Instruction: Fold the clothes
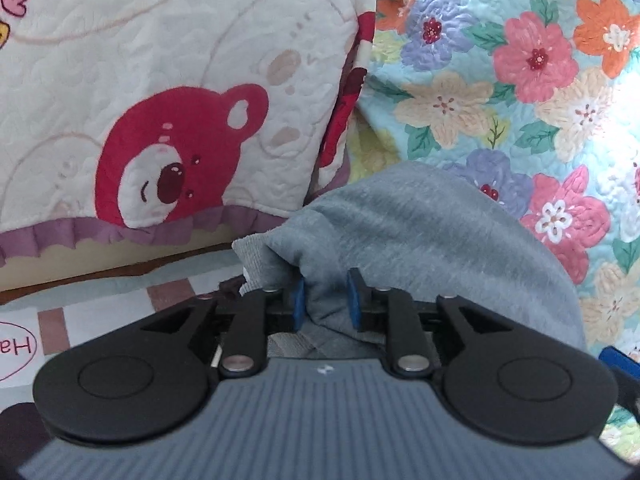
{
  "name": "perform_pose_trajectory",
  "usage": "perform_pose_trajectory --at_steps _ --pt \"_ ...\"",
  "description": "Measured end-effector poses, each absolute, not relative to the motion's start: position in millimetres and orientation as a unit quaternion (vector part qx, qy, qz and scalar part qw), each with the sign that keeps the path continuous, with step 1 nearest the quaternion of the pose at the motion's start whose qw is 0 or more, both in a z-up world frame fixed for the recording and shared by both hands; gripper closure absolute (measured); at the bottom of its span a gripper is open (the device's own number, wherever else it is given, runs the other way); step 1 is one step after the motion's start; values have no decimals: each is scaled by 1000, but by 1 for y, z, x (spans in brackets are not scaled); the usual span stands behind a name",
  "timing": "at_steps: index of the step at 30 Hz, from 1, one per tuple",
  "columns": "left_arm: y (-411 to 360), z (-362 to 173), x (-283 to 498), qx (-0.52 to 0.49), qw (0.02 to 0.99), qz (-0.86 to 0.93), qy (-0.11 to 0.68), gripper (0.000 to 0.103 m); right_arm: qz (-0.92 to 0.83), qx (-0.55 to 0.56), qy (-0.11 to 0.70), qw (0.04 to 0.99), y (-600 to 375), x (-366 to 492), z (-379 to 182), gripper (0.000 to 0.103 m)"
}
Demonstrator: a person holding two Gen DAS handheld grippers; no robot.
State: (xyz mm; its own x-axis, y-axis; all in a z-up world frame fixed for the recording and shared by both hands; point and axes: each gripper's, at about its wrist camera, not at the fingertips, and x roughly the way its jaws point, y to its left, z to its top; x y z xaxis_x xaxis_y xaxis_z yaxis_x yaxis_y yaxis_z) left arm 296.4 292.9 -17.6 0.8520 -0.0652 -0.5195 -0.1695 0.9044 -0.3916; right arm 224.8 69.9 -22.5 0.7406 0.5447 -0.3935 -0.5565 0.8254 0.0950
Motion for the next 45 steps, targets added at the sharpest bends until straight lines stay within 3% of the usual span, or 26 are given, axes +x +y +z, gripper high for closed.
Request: perform_pose_trajectory --at_steps 3,5,8,11,21,24,30,38,45 --pt "293 -15 290 -224 936 27 269 67 298 -48 192 934 87 203 -14 38" --pt "287 -10 284 -207 936 41 282 46 300 -70 183 933 98 189 -8 38" --pt "279 2 272 -164 939 43 298 40 296 -57 200 932 90 172 -17 37" --pt "276 17 251 -140 938 28 316 35 290 -42 218 931 81 154 -27 25" --pt "265 35 119 -48 928 60 364 16 261 52 216 939 27 77 -34 25" --pt "252 39 76 -53 931 71 354 1 237 65 233 941 22 59 -21 24" --pt "223 28 35 -86 915 53 391 0 228 66 226 945 4 28 7 20" --pt "171 26 -2 -12 919 54 391 0 214 44 244 945 -1 2 -2 16" --pt "137 25 -9 -16 914 44 402 0 244 35 248 937 -11 -11 0 16"
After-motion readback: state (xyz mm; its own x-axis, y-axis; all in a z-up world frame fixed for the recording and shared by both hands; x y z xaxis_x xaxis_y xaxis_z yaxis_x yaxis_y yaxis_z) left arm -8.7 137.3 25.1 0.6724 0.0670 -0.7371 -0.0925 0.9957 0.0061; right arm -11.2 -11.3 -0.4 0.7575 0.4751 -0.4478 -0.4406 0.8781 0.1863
